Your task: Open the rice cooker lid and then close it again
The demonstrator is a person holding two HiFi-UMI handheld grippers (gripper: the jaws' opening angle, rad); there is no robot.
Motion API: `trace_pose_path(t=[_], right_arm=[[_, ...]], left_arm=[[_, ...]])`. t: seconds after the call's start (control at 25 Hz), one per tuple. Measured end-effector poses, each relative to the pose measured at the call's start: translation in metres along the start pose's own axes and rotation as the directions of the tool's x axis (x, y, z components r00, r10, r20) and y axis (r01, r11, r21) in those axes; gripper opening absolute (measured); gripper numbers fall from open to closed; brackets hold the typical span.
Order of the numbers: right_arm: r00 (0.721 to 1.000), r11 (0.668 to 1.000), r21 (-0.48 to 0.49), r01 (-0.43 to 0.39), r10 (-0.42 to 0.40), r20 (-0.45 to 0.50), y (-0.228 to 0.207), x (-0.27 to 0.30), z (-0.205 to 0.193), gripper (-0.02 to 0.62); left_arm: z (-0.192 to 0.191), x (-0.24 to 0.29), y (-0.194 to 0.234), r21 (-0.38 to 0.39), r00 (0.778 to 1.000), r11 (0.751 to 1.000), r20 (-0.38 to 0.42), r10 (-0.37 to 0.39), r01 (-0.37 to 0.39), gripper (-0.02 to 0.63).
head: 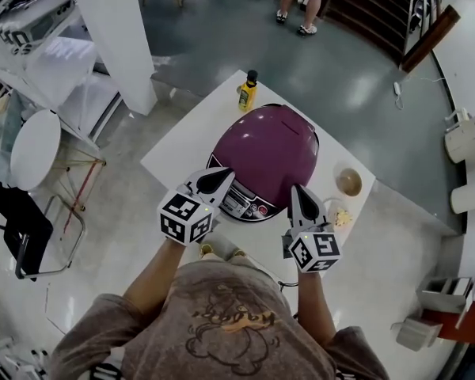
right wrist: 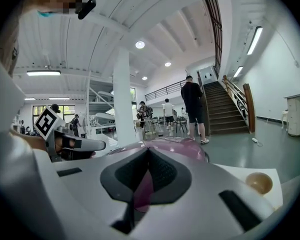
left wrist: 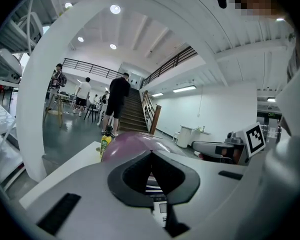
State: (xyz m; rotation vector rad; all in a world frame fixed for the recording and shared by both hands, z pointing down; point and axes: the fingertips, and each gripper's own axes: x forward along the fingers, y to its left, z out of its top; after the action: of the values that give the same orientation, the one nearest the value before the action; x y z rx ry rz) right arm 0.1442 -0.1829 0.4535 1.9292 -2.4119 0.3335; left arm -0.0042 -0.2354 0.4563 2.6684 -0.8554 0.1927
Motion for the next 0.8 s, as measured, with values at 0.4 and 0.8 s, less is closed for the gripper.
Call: trace_pose_path(t=[0.4,0.8], right_arm=[[0.997,0.997,-0.02,-0.08,0.08,-0.016,0.006,0.009,-0.001,0.002],[0.992,0.992,-0.025,-0.123,0.122,-0.034,0.012,0.013,-0.006,0.002]], left_arm=[[-0.017,0.001,-0.003,0.008,0.998,0.999,-0.06,0.034,-0.033,0.021],[-0.026,0.007,-0.007,0.051,0.99,0.998,-0.135,0.043,-0.037,0.021]])
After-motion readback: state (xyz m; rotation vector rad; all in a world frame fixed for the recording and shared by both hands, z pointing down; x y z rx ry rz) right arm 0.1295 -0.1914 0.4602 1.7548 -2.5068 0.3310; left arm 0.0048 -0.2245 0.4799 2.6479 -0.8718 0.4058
